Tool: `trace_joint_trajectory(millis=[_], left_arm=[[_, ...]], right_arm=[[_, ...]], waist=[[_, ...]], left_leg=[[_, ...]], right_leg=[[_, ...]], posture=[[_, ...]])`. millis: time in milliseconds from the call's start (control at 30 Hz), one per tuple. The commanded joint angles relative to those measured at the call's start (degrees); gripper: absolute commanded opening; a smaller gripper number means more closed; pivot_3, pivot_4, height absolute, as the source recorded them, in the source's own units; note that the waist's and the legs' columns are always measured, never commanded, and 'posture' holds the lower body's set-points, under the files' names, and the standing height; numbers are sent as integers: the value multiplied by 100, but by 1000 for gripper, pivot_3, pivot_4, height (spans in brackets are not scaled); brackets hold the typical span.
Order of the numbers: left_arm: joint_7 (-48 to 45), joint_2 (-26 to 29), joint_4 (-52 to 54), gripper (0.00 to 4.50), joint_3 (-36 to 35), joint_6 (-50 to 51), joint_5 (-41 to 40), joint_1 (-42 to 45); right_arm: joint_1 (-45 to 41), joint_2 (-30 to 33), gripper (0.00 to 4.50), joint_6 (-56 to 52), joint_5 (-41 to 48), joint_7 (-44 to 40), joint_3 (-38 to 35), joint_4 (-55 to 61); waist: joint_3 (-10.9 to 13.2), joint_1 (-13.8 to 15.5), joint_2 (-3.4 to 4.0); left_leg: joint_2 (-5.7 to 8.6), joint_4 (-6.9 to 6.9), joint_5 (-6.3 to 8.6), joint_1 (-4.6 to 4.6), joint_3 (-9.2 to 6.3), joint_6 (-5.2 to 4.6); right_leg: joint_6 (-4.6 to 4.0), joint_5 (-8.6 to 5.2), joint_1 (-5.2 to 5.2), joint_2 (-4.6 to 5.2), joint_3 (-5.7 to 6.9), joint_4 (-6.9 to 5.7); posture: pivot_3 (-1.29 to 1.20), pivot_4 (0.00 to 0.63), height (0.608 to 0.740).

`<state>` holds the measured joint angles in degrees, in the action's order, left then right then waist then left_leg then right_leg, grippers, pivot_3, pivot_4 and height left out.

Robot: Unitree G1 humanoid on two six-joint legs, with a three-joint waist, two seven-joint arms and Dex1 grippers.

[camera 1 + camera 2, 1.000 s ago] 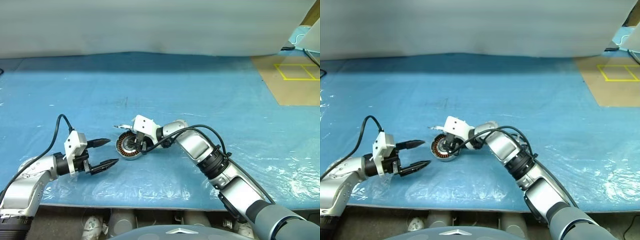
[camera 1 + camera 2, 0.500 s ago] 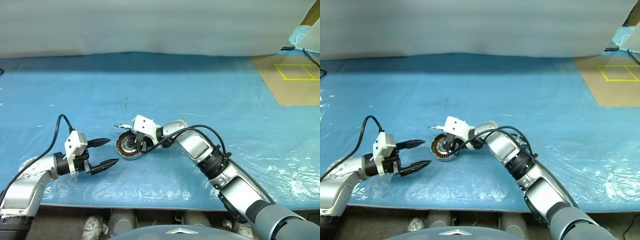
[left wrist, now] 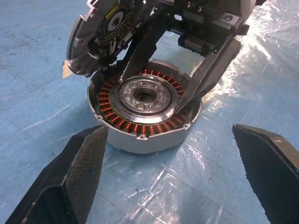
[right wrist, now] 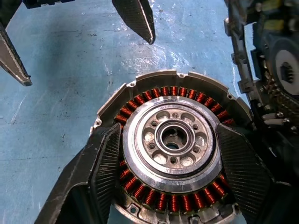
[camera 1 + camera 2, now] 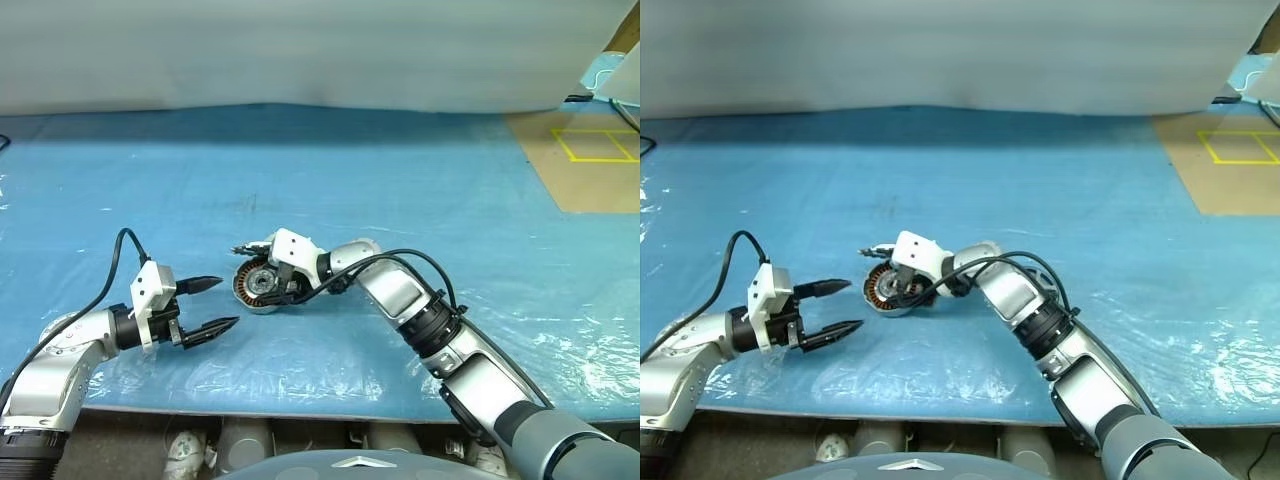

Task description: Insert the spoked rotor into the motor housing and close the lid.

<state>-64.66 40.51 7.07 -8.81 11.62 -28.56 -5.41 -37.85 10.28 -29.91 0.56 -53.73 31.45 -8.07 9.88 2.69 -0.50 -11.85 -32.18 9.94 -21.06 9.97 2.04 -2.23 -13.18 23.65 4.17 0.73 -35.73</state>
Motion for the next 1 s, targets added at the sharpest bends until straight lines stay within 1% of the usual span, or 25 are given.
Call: trace_joint_trajectory(millis=[33,167,267,367,500,633,833,900,1000], left_arm=[[5,-23,22,4500,-45,-98,12,22],[-2,-49,-41,4500,9,-103,36,97],[-52,-39,-94,4500,31,-108,49,153],[-94,-21,-151,4500,31,-112,51,204],[-96,-23,-134,4500,17,-25,-12,338],[-114,-39,-215,4500,30,-49,20,483],[-201,-54,-523,4500,130,-169,145,741],[-199,-56,-571,4500,151,-188,153,811],[-203,-38,-556,4500,139,-191,143,818]], right_arm=[[111,17,3318,-121,222,-80,-183,300],[192,-52,3318,-226,550,-103,-469,501],[203,-95,2715,-220,597,-28,-540,479],[217,-142,1656,-180,625,33,-592,478],[266,-79,284,-591,893,67,-859,762],[402,177,284,-847,1032,-9,-898,958],[158,-203,284,-716,679,316,-419,422],[64,-304,284,-618,602,414,-389,208],[-30,-320,284,-636,654,284,-360,186]], waist=[[0,0,0],[0,0,0],[0,-2,0],[0,-11,0],[0,0,-1],[0,18,-1],[0,-34,0],[0,-22,0],[0,-11,-1]], left_leg=[[0,0,0,0,0,0],[0,0,0,-1,0,0],[0,0,0,-1,0,0],[0,0,0,-2,0,0],[1,0,0,-11,0,0],[1,0,0,-10,0,0],[-1,0,-1,-7,0,1],[0,1,-1,-10,0,1],[3,0,-1,-22,1,2]], right_leg=[[0,0,0,0,0,0],[0,0,2,0,0,-1],[0,0,4,0,0,-3],[0,0,6,-1,0,-3],[0,0,13,-1,0,-1],[0,0,11,0,1,-1],[-1,0,18,-3,0,-8],[-1,0,20,-3,0,-8],[0,0,24,1,0,-1]], posture=[[0,150,740],[0,150,740],[0,150,740],[0,150,740],[0,150,740],[0,150,740],[0,150,740],[0,150,740],[0,150,740]])
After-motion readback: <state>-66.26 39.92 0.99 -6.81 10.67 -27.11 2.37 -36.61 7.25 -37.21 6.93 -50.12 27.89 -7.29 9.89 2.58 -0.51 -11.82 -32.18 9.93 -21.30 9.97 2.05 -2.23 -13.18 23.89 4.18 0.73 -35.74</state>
